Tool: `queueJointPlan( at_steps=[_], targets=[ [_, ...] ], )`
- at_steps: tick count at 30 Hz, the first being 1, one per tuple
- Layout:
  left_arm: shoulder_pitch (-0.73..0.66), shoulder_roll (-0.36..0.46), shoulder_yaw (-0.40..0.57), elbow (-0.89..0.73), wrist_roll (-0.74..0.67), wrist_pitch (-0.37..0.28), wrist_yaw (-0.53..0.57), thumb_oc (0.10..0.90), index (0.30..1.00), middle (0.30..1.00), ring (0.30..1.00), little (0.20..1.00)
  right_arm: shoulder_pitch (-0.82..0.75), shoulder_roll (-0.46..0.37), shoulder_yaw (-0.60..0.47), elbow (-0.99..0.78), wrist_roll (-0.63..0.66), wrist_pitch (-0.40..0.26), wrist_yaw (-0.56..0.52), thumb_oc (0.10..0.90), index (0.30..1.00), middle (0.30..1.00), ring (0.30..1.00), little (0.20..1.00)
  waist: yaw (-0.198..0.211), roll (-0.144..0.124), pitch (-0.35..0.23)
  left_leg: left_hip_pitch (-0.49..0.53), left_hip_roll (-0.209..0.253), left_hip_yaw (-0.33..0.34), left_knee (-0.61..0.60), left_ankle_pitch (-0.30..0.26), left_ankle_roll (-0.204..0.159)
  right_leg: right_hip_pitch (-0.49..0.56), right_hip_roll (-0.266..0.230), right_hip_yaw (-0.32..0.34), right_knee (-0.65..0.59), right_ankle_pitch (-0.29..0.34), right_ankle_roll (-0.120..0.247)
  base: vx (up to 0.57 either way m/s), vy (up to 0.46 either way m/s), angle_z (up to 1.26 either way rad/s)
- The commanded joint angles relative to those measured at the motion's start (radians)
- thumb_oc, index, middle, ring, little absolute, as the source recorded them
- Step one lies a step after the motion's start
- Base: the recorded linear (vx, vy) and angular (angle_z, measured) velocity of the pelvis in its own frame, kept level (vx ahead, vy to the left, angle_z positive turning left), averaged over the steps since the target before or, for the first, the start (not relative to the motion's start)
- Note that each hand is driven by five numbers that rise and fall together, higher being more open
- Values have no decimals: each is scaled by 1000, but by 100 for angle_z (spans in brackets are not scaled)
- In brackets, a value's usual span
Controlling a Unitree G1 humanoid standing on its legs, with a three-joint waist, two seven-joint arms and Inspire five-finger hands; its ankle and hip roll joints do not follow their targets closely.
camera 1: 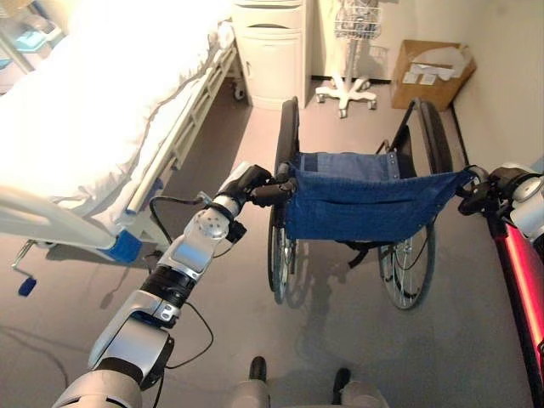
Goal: Push the wheelchair next to the bed
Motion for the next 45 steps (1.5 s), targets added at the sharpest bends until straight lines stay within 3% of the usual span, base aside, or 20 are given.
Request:
queueJointPlan(
  at_steps=[1,3,6,10,12,15,18,21,24,27,28,29,31,34,35,36,37,39,40,45],
  targets=[
    [93,-71,-178,87,40,64,-51,400,300,300,300,300,-167,161,92,-216,-37,-349,37,400,300,300,300,300,48,-20,-13,125,127,56,320,-108,-24,-69,29,-22,47,121,2,322,-253,-21],
    [106,-73,-173,77,49,79,-56,400,300,300,300,300,-160,196,103,-191,-37,-357,12,400,300,300,300,300,95,-27,3,34,23,20,327,-154,4,3,58,14,1,114,5,444,-292,-2],
    [120,-52,-165,53,55,89,-74,400,300,300,300,300,-151,237,105,-173,-40,-353,-24,400,300,300,300,300,175,-17,45,-154,-133,72,283,-188,24,106,114,50,-58,100,10,376,-228,-21],
    [143,0,-152,43,57,76,-84,400,300,300,300,300,-158,271,92,-169,-53,-354,-26,400,300,300,300,300,255,15,69,-258,-211,150,195,-138,51,166,190,94,-51,63,5,380,-151,-61],
    [138,14,-141,53,52,66,-100,400,300,300,300,300,-173,291,93,-158,-66,-350,-13,400,300,300,300,300,255,21,61,-228,-196,212,203,-178,87,157,202,82,2,20,-7,317,32,-106],
    [133,30,-133,76,49,75,-112,400,300,300,300,300,-160,330,82,-136,-92,-378,3,400,300,300,300,300,277,2,33,-209,-198,189,213,-239,154,175,183,100,161,16,18,325,56,-86],
    [122,56,-138,107,72,73,-148,400,300,300,300,300,-72,300,79,-190,-57,-413,-30,400,300,300,300,300,261,-12,-4,-147,-175,175,185,-264,195,99,160,139,480,188,118,359,-15,27],
    [113,47,-150,150,77,37,-164,400,300,300,300,300,-52,277,70,-211,-49,-417,-20,400,300,300,300,300,225,21,3,-85,-161,102,182,-281,195,-32,82,142,561,217,113,306,-38,80],
    [70,37,-183,194,79,-16,-174,400,300,300,300,300,-68,287,71,-190,-50,-390,-51,400,300,300,300,300,171,44,49,-7,-153,-13,197,-327,192,-212,-9,206,490,256,100,228,-228,31],
    [35,18,-206,206,87,-36,-173,400,300,300,300,300,-94,286,79,-178,-41,-353,-70,400,300,300,300,300,132,-4,80,31,-188,-122,247,-412,183,-282,-68,289,214,339,124,349,-357,78],
    [35,18,-206,206,88,-36,-173,400,300,300,300,300,-94,286,80,-178,-40,-353,-70,400,300,300,300,300,130,0,84,36,-185,-125,250,-417,182,-274,-66,284,211,338,124,456,-340,97],
    [32,7,-201,198,89,-28,-159,400,300,300,300,300,-110,275,87,-201,-34,-329,-63,400,300,300,300,300,115,-22,87,64,-194,-173,255,-450,166,-275,-80,295,-2,325,134,340,-246,72],
    [26,-8,-192,192,106,-19,-145,400,300,300,300,300,-137,264,93,-222,-11,-283,-57,400,300,300,300,300,105,-31,89,80,-190,-208,261,-472,152,-239,-66,325,-92,325,143,404,-342,51],
    [18,-24,-193,194,129,-17,-118,400,300,300,300,300,-164,263,87,-239,11,-206,-56,400,300,300,300,300,100,-47,81,52,-196,-235,275,-472,145,-211,-42,373,-19,300,137,232,-319,72],
    [18,-33,-190,197,115,7,-92,400,300,300,300,300,-170,268,73,-211,19,-190,-47,400,300,300,300,300,108,-59,73,34,-171,-222,300,-475,124,-194,-57,323,4,286,145,208,-280,70],
    [18,-34,-188,198,110,12,-88,400,300,300,300,300,-171,269,72,-209,19,-189,-45,400,300,300,300,300,108,-59,72,34,-164,-220,303,-477,120,-193,-58,317,12,284,146,337,-337,67],
    [26,-35,-179,200,104,37,-86,400,300,300,300,300,-178,256,66,-204,24,-193,-26,400,300,300,300,300,93,-56,70,64,-91,-196,292,-459,88,-193,-49,303,57,257,134,272,-197,52],
    [27,-37,-178,205,109,47,-85,400,300,300,300,300,-176,249,62,-201,28,-199,-27,400,300,300,300,300,86,-53,72,81,-55,-179,282,-450,72,-190,-52,284,62,250,129,225,-179,69],
    [17,-43,-183,219,89,61,-64,400,300,300,300,300,-182,230,52,-193,44,-217,-36,400,300,300,300,300,66,-48,72,100,2,-153,252,-415,46,-191,-48,263,62,237,113,167,-201,58],
    [-18,-60,-192,255,43,72,-22,400,300,300,300,300,-219,231,66,-163,48,-253,-80,400,300,300,300,300,53,-28,89,82,45,-149,214,-339,19,-189,-30,221,73,201,87,117,-187,42]
  ],
)
